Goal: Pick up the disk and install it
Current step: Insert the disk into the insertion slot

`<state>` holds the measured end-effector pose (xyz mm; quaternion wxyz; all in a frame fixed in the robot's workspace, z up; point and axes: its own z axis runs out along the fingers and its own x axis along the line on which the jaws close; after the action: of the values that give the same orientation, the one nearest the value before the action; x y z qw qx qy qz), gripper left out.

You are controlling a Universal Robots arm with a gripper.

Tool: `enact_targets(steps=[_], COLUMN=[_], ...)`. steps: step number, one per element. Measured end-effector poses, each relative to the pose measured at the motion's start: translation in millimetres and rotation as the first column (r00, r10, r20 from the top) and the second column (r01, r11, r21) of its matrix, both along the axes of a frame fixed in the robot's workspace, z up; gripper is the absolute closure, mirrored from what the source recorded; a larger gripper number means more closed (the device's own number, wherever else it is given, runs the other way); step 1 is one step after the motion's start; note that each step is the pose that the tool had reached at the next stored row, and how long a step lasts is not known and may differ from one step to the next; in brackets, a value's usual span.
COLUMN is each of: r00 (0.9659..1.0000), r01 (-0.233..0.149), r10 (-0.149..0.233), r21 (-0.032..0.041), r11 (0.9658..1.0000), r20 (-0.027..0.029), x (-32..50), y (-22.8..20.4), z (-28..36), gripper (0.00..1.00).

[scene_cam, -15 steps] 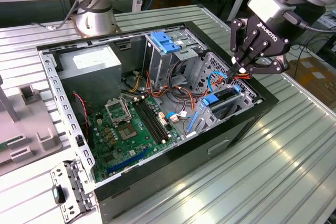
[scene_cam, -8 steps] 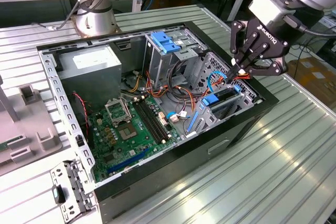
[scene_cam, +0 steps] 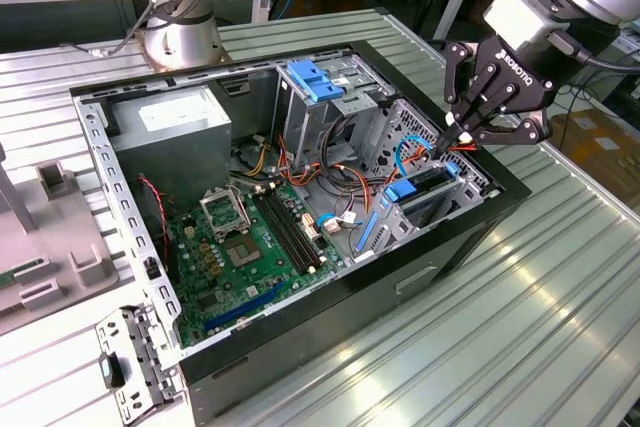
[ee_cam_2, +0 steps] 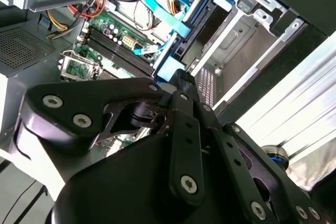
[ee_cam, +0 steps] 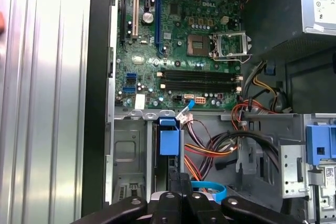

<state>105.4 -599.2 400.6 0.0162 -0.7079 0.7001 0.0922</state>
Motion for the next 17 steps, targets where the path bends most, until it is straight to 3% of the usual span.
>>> enact_targets(steps=[5, 7, 15, 17], r00=[0.9999, 0.9996, 0.9986, 0.9984], r01=[0.000, 0.000, 0.000, 0.000], r10=[0.000, 0.000, 0.000, 0.000], r21=[-0.0001, 0.0001, 0.0001, 0.0001], r11=[1.0000, 1.0000, 1.0000, 1.0000], r20=[-0.0173, -0.0285, -0.0527, -0.0564], x=[13.3, 22.4, 40.0, 42.8], y=[0.0, 0.0, 0.0, 0.0], z=[-2.3, -3.6, -7.3, -8.0], gripper=[0.89, 0.89, 0.89, 0.89])
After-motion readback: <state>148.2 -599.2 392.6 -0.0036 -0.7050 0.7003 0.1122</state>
